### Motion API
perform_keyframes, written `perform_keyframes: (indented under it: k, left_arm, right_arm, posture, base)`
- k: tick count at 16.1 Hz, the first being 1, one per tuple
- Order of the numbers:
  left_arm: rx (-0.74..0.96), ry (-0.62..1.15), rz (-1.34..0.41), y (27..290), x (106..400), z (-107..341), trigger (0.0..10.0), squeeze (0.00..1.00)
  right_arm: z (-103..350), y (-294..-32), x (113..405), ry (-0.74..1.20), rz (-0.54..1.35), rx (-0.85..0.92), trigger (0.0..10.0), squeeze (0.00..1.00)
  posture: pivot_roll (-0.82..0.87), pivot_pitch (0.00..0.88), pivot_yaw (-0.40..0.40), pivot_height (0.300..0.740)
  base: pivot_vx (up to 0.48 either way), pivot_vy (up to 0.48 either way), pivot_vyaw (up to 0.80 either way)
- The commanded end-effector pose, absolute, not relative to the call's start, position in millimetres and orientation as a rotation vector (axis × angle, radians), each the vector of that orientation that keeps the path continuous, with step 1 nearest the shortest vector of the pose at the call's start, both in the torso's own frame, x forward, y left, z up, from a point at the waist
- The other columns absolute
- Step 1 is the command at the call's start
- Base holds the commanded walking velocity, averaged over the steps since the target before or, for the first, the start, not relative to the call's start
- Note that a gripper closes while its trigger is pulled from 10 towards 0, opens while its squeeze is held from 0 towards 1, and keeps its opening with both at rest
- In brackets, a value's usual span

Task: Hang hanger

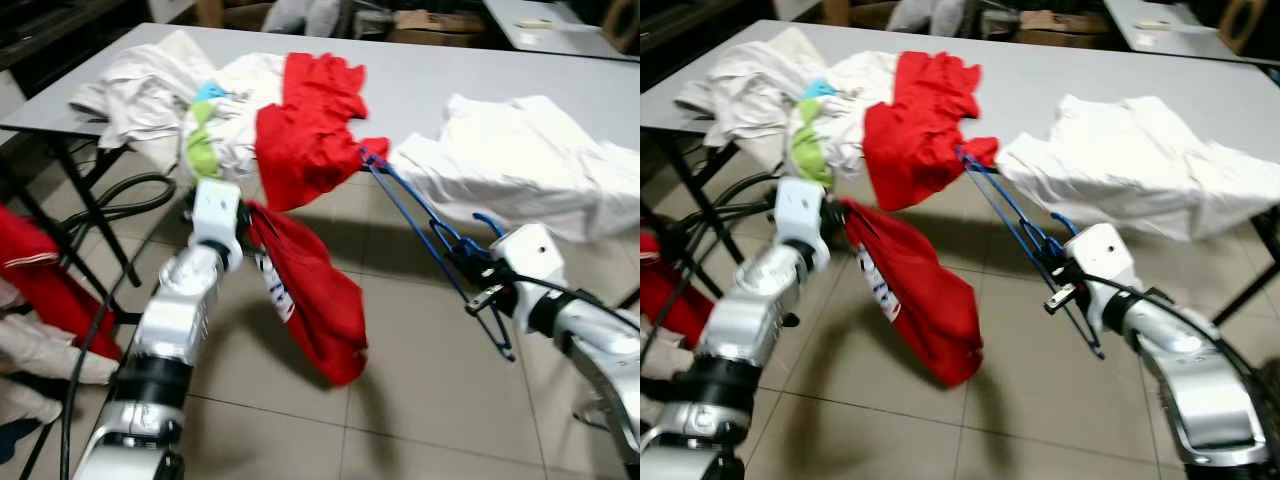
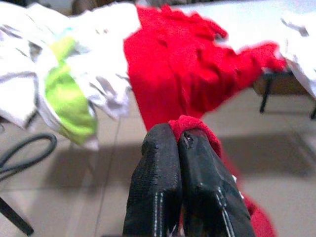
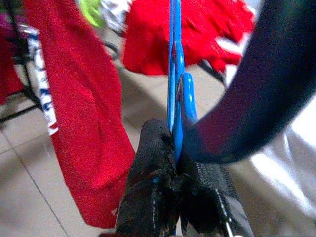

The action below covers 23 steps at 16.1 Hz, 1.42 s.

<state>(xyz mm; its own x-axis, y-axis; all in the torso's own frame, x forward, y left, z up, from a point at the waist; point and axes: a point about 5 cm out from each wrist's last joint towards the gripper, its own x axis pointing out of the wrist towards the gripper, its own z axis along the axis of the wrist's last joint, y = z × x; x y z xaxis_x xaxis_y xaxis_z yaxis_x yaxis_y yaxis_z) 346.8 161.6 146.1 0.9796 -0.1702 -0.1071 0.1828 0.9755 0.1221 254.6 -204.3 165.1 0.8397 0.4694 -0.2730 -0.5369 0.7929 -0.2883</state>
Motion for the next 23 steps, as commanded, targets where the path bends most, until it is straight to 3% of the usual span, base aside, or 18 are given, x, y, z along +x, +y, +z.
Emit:
perform_keyframes:
  k: [1, 5, 10, 16, 19, 23]
  left_arm:
    - [0.121, 0.051, -0.185, 161, 350, 160, 10.0, 0.0]
    - [0.111, 0.037, -0.225, 154, 353, 164, 10.0, 0.0]
    - [0.097, 0.028, -0.256, 147, 350, 166, 10.0, 0.0]
    - [0.094, -0.023, -0.403, 123, 353, 184, 10.0, 0.0]
    - [0.076, -0.068, -0.433, 118, 356, 202, 10.0, 0.0]
    - [0.041, -0.181, -0.436, 118, 364, 247, 10.0, 0.0]
  right_arm:
    - [174, -205, 253, 0.154, 0.573, -0.383, 10.0, 0.0]
    - [177, -203, 242, 0.2, 0.711, -0.461, 10.0, 0.0]
    - [169, -178, 236, 0.196, 0.799, -0.4, 10.0, 0.0]
    - [166, -198, 214, 0.344, 0.911, -0.474, 10.0, 0.0]
    - [177, -203, 215, 0.32, 0.905, -0.479, 10.0, 0.0]
    - [184, -199, 211, 0.321, 1.033, -0.499, 10.0, 0.0]
  posture:
    - [-0.07, 0.0, 0.024, 0.74]
    - [-0.07, 0.0, 0.026, 0.74]
    - [-0.07, 0.0, 0.016, 0.74]
    - [-0.07, 0.0, 0.027, 0.74]
    - [-0.08, 0.0, 0.037, 0.74]
    - [-0.08, 0.0, 0.037, 0.74]
  base:
    - [0.364, 0.0, 0.0]
    - [0.378, 0.0, 0.0]
    - [0.379, 0.0, -0.2]
    - [0.376, 0.0, -0.24]
    - [0.361, 0.0, -0.43]
    - [0.337, 0.0, 0.0]
